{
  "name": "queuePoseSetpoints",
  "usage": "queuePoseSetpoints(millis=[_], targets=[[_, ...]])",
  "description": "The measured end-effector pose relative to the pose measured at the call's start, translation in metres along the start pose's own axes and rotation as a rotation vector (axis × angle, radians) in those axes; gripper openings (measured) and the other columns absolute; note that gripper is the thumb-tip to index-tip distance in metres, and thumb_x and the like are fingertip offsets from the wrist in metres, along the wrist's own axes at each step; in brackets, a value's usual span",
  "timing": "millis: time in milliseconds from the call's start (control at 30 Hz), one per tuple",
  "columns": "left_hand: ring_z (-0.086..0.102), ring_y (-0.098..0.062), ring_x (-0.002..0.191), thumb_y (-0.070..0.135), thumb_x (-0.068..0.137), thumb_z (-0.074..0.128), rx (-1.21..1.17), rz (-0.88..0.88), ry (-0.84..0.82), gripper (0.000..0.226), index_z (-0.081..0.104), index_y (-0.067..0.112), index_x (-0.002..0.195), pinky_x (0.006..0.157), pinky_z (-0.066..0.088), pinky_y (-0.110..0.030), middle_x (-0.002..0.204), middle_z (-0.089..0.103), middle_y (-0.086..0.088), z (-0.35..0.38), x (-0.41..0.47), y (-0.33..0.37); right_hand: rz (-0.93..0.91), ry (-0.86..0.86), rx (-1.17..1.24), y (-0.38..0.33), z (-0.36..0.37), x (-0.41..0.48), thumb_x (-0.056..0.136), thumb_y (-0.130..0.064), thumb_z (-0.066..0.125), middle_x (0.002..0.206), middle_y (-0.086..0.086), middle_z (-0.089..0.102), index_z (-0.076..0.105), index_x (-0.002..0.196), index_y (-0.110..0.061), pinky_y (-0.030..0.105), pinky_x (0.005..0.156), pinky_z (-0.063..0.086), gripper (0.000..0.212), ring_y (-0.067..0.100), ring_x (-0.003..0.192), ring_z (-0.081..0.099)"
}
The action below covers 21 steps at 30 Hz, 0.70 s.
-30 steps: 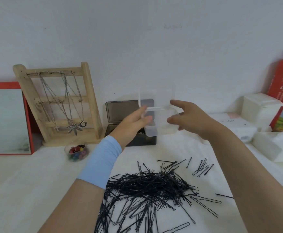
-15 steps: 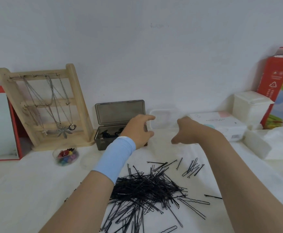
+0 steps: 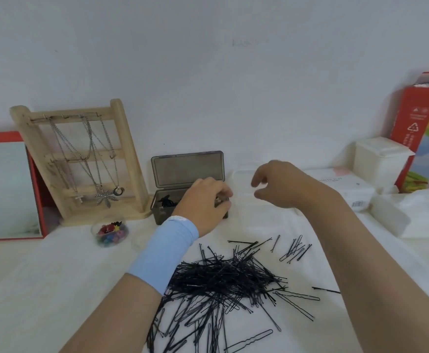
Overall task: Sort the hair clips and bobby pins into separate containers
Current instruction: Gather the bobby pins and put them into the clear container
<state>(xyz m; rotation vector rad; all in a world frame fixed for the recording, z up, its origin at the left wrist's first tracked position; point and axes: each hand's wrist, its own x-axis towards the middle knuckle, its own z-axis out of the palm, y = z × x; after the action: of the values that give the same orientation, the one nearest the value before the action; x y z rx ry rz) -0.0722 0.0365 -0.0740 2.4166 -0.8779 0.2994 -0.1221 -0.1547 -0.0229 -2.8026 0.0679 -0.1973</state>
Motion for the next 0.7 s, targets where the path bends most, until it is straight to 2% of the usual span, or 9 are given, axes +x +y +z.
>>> queuePoseSetpoints(millis=[100,133,200,267,333,400,500,600,700], targets=[[0.057,0.0,0.09,0.023,0.094,0.059,-0.066,-0.103,-0.152,0.015,0.066,0.032,0.103,0.082,0.044,-0.016,0.098,0.062,0.019,-0.01,-0.017,-0.001,-0.13,-0.289,0.069,-0.025,0.002,-0.014,0.088,-0.012,0.064,0.095,-0.002,0.075,0.074,0.1,-0.025,0.018,0.061,0.052,0.021,0.014,0.077,0.072],[0.059,-0.003,0.098,0.025,0.095,0.059,-0.024,-0.12,-0.253,0.019,0.066,0.031,0.111,0.088,0.046,-0.018,0.106,0.065,0.017,-0.01,-0.02,-0.002,-0.146,-0.387,0.005,-0.03,0.007,-0.018,0.087,-0.01,0.064,0.097,0.0,0.075,0.074,0.104,-0.021,0.021,0.063,0.056,0.023,0.015,0.077,0.073],[0.057,-0.01,0.116,0.034,0.095,0.058,0.092,-0.161,-0.456,0.037,0.059,0.029,0.131,0.103,0.044,-0.029,0.129,0.06,0.011,-0.006,-0.025,-0.001,-0.183,-0.478,-0.206,-0.036,0.021,-0.024,0.084,-0.01,0.068,0.116,0.005,0.071,0.069,0.116,-0.009,0.033,0.083,0.058,0.032,0.02,0.095,0.07],[0.046,-0.017,0.131,0.045,0.091,0.059,0.171,-0.212,-0.573,0.056,0.047,0.029,0.143,0.11,0.038,-0.037,0.146,0.048,0.006,-0.001,-0.029,0.0,-0.176,-0.504,-0.369,-0.037,0.038,-0.029,0.082,-0.014,0.074,0.131,0.004,0.062,0.058,0.133,-0.01,0.04,0.096,0.053,0.054,0.024,0.114,0.061],[0.033,-0.02,0.14,0.052,0.089,0.058,0.214,-0.208,-0.601,0.062,0.044,0.03,0.146,0.114,0.032,-0.045,0.151,0.038,0.003,0.003,-0.033,0.0,-0.143,-0.515,-0.396,-0.038,0.05,-0.032,0.082,-0.013,0.075,0.134,0.002,0.058,0.049,0.141,-0.016,0.04,0.099,0.05,0.065,0.025,0.12,0.057],[0.028,-0.021,0.141,0.058,0.089,0.054,0.23,-0.179,-0.613,0.062,0.046,0.031,0.144,0.114,0.03,-0.048,0.15,0.036,0.004,0.003,-0.038,-0.001,-0.154,-0.494,-0.405,-0.041,0.057,-0.033,0.084,-0.01,0.073,0.123,0.004,0.063,0.056,0.135,-0.015,0.037,0.093,0.053,0.054,0.025,0.111,0.06],[0.045,-0.017,0.128,0.069,0.084,0.054,0.133,-0.201,-0.645,0.069,0.052,0.03,0.14,0.11,0.037,-0.039,0.141,0.045,0.007,-0.003,-0.043,-0.005,-0.155,-0.421,-0.361,-0.043,0.058,-0.033,0.085,-0.005,0.07,0.113,0.003,0.066,0.064,0.127,-0.017,0.027,0.078,0.051,0.045,0.022,0.102,0.063],[0.053,-0.008,0.114,0.069,0.08,0.061,0.06,-0.197,-0.688,0.065,0.059,0.032,0.133,0.103,0.038,-0.028,0.126,0.055,0.014,-0.013,-0.049,-0.008,-0.182,-0.437,-0.271,-0.041,0.055,-0.031,0.085,-0.006,0.068,0.082,-0.012,0.062,0.076,0.111,-0.025,0.018,0.059,0.043,0.033,0.01,0.075,0.059],[0.053,-0.007,0.114,0.073,0.075,0.064,0.066,-0.18,-0.722,0.064,0.062,0.037,0.128,0.102,0.038,-0.029,0.124,0.056,0.016,-0.022,-0.051,-0.01,-0.188,-0.503,-0.19,-0.042,0.048,-0.035,0.084,-0.017,0.067,0.086,-0.015,0.07,0.079,0.102,-0.029,0.025,0.072,0.055,0.024,0.009,0.083,0.063]])
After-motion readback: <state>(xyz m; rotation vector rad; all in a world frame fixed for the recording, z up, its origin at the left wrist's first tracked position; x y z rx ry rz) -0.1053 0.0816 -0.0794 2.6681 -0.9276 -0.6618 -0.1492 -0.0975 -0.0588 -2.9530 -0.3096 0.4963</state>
